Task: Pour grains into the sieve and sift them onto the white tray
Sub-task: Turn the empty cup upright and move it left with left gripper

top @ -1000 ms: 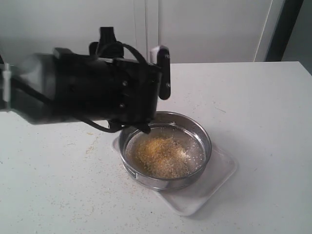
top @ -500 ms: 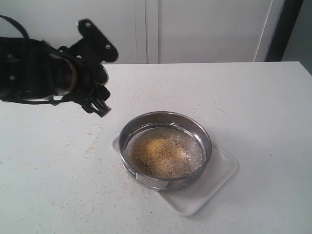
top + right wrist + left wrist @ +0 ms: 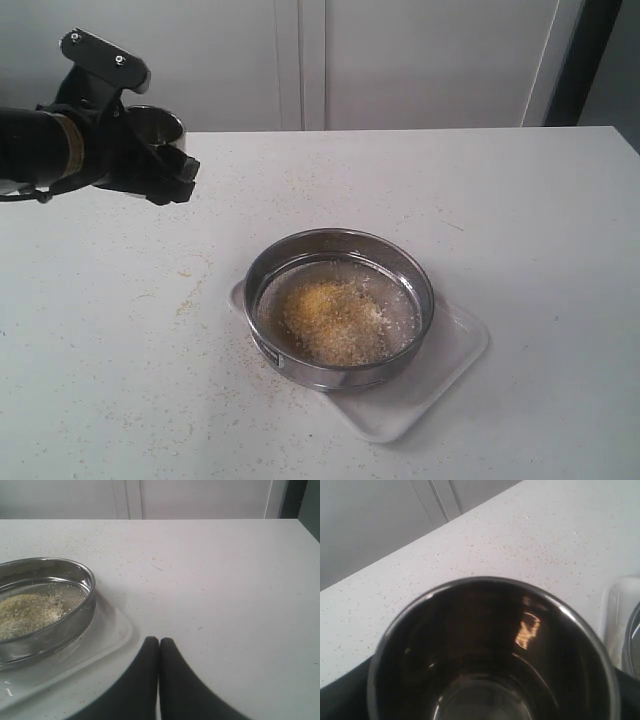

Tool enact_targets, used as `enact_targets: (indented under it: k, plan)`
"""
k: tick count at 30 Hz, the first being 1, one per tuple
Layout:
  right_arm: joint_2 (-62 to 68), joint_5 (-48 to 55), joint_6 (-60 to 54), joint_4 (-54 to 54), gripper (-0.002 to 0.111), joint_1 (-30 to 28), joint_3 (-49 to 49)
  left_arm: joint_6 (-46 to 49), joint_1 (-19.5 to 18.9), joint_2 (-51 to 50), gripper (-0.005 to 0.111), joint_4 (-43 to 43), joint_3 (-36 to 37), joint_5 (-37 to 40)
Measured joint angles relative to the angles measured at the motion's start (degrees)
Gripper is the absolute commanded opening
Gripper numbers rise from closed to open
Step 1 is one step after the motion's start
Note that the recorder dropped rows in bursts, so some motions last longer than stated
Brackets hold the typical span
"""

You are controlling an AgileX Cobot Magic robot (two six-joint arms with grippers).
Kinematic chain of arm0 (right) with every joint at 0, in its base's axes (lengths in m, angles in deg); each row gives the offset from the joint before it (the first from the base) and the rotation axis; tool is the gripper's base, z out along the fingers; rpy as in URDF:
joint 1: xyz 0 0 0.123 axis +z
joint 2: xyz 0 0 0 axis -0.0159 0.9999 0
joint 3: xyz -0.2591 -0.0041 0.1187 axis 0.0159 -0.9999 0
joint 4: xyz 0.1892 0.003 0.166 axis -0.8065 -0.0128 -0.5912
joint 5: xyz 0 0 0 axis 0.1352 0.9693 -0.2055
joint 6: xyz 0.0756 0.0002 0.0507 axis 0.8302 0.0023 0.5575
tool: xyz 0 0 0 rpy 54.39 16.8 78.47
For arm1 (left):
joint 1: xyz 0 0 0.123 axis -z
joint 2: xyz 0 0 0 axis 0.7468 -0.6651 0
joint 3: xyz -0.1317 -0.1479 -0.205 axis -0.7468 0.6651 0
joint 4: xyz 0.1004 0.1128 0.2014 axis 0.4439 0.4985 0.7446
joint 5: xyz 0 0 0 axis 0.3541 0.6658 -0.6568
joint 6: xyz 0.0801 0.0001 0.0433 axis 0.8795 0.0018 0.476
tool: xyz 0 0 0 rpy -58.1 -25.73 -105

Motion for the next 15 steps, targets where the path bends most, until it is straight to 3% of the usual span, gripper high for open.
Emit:
enact_targets:
  k: [6,15]
  plan:
    - [0.0,0.0,0.0,0.0,0.0,0.0,0.0,5.85,-4.13,0.0,0.0,-5.32,1.02,-7.47]
    - [0.0,0.0,0.0,0.0,0.0,0.0,0.0,33.87,-8.32,0.0,0.0,-40.85,11.37,-27.36]
